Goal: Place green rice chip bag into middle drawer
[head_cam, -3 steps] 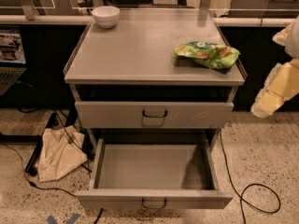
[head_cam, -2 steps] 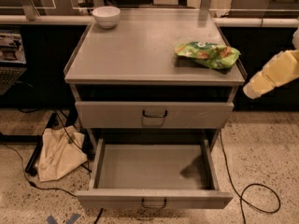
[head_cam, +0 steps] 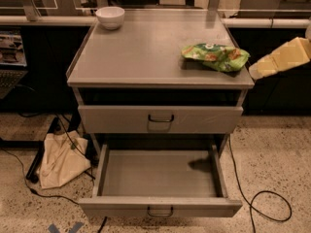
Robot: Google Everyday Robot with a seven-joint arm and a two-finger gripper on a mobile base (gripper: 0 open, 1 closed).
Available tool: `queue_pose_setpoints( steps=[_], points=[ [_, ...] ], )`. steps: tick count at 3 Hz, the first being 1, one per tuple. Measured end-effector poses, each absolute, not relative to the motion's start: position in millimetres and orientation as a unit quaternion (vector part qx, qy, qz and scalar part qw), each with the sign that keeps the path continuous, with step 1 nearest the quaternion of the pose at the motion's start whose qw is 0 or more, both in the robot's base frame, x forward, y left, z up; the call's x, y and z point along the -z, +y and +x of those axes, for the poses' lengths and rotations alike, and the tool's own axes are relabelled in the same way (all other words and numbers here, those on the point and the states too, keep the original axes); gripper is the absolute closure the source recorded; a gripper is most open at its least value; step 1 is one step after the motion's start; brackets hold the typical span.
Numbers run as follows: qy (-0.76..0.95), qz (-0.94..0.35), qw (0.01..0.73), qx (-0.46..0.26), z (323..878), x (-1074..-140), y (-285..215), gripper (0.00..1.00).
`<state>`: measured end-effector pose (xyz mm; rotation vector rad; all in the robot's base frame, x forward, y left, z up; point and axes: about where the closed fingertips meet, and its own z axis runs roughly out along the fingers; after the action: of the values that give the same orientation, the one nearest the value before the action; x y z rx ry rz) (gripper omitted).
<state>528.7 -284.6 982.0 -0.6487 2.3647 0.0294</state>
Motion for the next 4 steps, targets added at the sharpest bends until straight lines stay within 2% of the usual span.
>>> queue_pose_setpoints(
  steps=[2,4],
  points=[
    [0.902,-0.238,0.360,-0.025,530.0,-981.5,-286.3,0.00],
    [0.859,-0.235,0.448,-0.072,595.4,-972.9,-254.4,0.00]
  ],
)
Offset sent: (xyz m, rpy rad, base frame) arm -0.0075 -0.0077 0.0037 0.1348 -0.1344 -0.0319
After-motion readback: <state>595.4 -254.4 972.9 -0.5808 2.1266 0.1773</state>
